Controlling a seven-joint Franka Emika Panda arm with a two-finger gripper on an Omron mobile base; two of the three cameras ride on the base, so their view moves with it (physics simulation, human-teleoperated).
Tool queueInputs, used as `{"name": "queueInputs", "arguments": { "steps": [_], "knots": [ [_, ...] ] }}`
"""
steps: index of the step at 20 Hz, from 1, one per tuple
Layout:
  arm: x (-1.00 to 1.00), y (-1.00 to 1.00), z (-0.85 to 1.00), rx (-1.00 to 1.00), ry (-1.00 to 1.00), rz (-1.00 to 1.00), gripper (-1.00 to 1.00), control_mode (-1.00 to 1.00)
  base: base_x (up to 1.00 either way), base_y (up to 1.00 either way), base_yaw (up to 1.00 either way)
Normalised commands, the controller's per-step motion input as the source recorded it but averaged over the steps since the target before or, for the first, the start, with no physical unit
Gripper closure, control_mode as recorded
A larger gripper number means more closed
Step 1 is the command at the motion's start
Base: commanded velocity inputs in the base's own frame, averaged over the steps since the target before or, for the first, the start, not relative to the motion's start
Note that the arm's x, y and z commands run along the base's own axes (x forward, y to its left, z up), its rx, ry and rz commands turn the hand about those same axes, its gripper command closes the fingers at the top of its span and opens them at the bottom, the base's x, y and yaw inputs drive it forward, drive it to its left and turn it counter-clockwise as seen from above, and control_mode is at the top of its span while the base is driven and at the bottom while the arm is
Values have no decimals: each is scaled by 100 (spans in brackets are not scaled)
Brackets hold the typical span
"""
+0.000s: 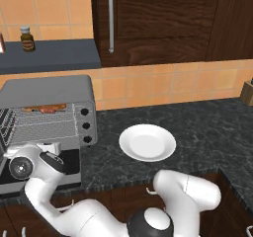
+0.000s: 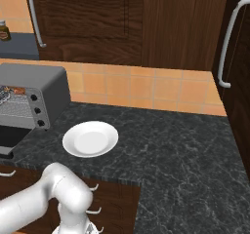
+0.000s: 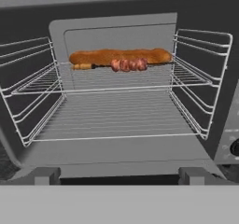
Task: Pick up the kebab skewer and baguette bread, and place them inside the toaster oven. Close the toaster oven door and start by setting the timer.
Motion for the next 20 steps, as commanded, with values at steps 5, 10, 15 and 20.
{"name": "queueInputs", "arguments": {
  "steps": [5, 10, 15, 20],
  "knots": [
    [-49, 3, -16, 0, 2, 0, -100, -100, 0, 0, 0],
    [-35, 0, -5, 0, 3, 0, -100, -100, 0, 0, 0],
    [-31, 1, -15, 0, 9, 0, -100, -100, 0, 0, 0],
    [-20, 6, -28, 0, 1, 1, -100, -100, 0, 0, 0]
  ]
}}
